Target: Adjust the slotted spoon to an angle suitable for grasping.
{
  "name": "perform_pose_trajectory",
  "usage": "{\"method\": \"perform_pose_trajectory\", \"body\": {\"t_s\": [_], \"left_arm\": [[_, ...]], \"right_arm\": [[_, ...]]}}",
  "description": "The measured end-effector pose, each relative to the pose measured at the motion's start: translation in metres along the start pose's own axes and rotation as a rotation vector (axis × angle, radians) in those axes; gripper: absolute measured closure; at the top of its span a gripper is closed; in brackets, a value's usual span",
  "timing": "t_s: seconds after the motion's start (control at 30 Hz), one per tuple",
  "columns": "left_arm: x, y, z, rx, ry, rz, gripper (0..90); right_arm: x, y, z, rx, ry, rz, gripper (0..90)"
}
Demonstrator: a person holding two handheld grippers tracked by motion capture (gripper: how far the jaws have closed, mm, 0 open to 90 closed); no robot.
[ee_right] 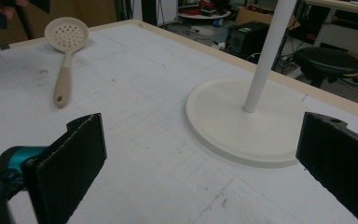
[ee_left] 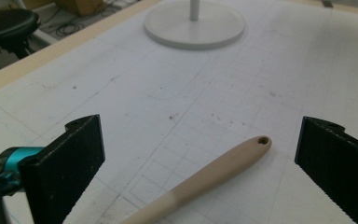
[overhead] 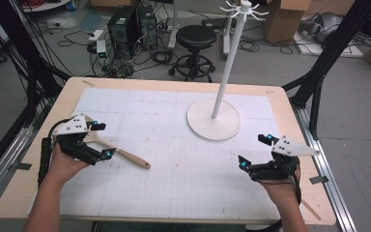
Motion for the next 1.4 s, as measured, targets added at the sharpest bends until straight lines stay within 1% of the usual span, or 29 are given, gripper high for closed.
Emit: {"method": "perform_pose_trajectory", "body": {"t_s": [0.03, 0.07, 0.1, 0.17, 0.2, 0.27, 0.3, 0.4, 0.5, 0.57, 0.63, 0.7, 0.77, 0.83, 0.9, 0.93, 0.97, 1.03, 1.13, 1.17, 1.2, 1.3, 1.33, 1.4], "left_arm": [[0.002, -0.005, -0.001, 0.047, -0.005, -0.001, 1.9], [0.004, -0.007, -0.002, 0.079, -0.012, 0.003, 1.9], [0.005, -0.009, -0.003, 0.105, -0.023, 0.003, 2.0], [0.007, -0.013, -0.004, 0.138, -0.026, -0.003, 2.3], [0.008, -0.013, -0.005, 0.151, -0.031, -0.012, 4.9], [0.009, -0.014, -0.005, 0.149, -0.018, -0.041, 13.5], [0.009, -0.015, -0.006, 0.156, -0.016, -0.040, 14.7], [0.012, -0.021, -0.014, 0.208, -0.013, -0.029, 14.9], [0.015, -0.025, -0.020, 0.257, -0.026, -0.018, 18.3], [0.016, -0.027, -0.023, 0.277, -0.027, -0.020, 21.0], [0.016, -0.028, -0.024, 0.282, -0.029, -0.019, 22.2], [0.019, -0.031, -0.031, 0.329, -0.030, -0.020, 24.4], [0.021, -0.034, -0.036, 0.357, -0.022, -0.017, 25.1], [0.022, -0.036, -0.041, 0.386, -0.017, -0.032, 26.6], [0.023, -0.040, -0.046, 0.403, 0.003, -0.040, 28.6], [0.024, -0.041, -0.048, 0.421, 0.007, -0.046, 29.6], [0.024, -0.042, -0.050, 0.429, 0.011, -0.055, 31.0], [0.025, -0.044, -0.055, 0.455, 0.007, -0.065, 33.8], [0.027, -0.046, -0.060, 0.478, 0.013, -0.073, 36.6], [0.027, -0.048, -0.062, 0.478, 0.020, -0.077, 36.6], [0.027, -0.050, -0.065, 0.488, 0.022, -0.086, 37.1], [0.029, -0.050, -0.067, 0.477, 0.053, -0.122, 36.9], [0.029, -0.050, -0.068, 0.467, 0.073, -0.127, 37.3], [0.028, -0.050, -0.068, 0.466, 0.081, -0.127, 37.0]], "right_arm": [[0.000, -0.001, 0.000, 0.001, 0.004, 0.000, 0.2], [0.000, -0.001, 0.000, 0.003, 0.005, 0.000, 0.2], [0.001, -0.001, 0.000, 0.003, 0.003, 0.002, 0.2], [0.001, -0.001, 0.000, 0.003, 0.002, 0.001, 0.2], [0.001, -0.001, 0.000, 0.003, 0.003, 0.001, 0.2], [0.001, -0.001, -0.001, 0.006, 0.005, 0.003, 0.2], [0.001, -0.002, -0.001, 0.006, 0.005, 0.002, 0.2], [0.001, -0.002, -0.002, 0.007, 0.001, 0.003, 0.2], [0.001, -0.004, -0.003, 0.014, 0.002, 0.004, 0.2], [0.001, -0.004, -0.004, 0.013, 0.003, 0.005, 0.2], [0.001, -0.004, -0.004, 0.014, 0.001, 0.004, 0.2], [0.001, -0.005, -0.005, 0.018, 0.004, 0.004, 0.2], [0.001, -0.005, -0.005, 0.020, 0.002, 0.005, 0.2], [0.002, -0.005, -0.005, 0.019, 0.003, 0.006, 0.2], [0.001, -0.006, -0.005, 0.021, 0.005, 0.005, 0.2], [0.001, -0.006, -0.006, 0.019, 0.008, 0.004, 0.2], [0.001, -0.006, -0.006, 0.020, 0.007, 0.005, 0.2], [0.002, -0.006, -0.006, 0.021, 0.003, 0.008, 0.2], [0.001, -0.008, -0.008, 0.027, 0.005, 0.009, 0.2], [0.001, -0.008, -0.008, 0.027, 0.007, 0.009, 0.2], [0.002, -0.008, -0.009, 0.031, 0.005, 0.010, 0.2], [0.003, -0.010, -0.010, 0.036, 0.010, 0.012, 0.2], [0.004, -0.011, -0.010, 0.041, 0.006, 0.014, 0.2], [0.004, -0.011, -0.011, 0.042, 0.015, 0.012, 0.2]]}}
Point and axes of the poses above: each handheld gripper's, and its own axes: y roughly backward along the jaws, z roughly out of its top, x roughly to its left, the point moved 9 cm from there along -y, roughly forward along the jaws, and after that the axes turned 8 degrees about -z, right-handed, at the moved point
